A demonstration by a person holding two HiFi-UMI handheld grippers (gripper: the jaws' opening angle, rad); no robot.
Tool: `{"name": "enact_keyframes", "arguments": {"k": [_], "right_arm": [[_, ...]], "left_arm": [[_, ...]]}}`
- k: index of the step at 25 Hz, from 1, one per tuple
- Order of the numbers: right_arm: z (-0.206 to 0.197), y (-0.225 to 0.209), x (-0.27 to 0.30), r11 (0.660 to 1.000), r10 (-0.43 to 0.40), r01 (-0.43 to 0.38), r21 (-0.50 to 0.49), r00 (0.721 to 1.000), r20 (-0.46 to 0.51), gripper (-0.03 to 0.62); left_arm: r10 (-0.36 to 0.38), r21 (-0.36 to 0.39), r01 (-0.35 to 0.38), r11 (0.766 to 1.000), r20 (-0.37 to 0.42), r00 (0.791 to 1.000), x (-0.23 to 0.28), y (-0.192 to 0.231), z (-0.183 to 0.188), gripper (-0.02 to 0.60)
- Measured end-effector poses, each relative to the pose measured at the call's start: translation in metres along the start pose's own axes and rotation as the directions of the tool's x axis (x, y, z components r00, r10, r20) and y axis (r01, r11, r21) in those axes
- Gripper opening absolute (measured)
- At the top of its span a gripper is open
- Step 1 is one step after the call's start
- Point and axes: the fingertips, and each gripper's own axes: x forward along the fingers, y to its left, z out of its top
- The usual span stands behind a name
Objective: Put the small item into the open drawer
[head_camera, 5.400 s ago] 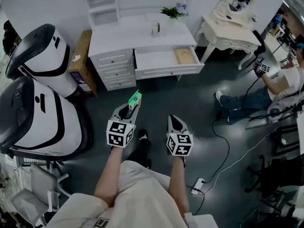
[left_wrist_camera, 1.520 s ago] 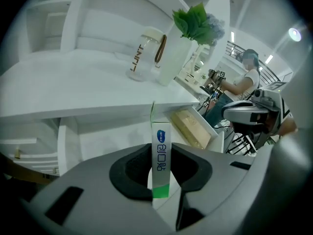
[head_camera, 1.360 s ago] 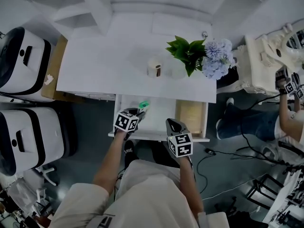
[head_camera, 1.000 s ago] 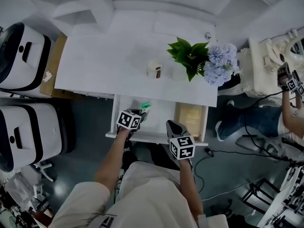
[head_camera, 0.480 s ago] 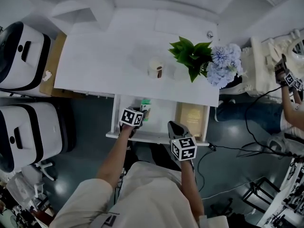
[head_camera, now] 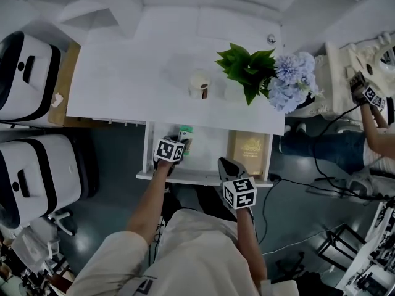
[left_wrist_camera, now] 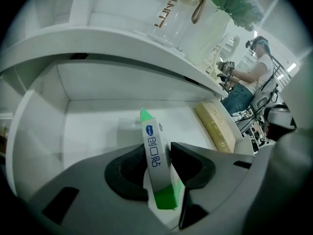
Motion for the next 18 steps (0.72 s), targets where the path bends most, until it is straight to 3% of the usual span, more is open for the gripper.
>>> {"name": "enact_keyframes", "arguments": {"k": [18], "right_arm": [[-0.007,-0.006,0.002,1.0,-0.002,0.002,-0.001,1.0,-0.029,0.025]], "left_arm": [[0.042,-0.001,-0.042,0.999,0.069,0.997,0.008,0.019,0.027,0.198]]}}
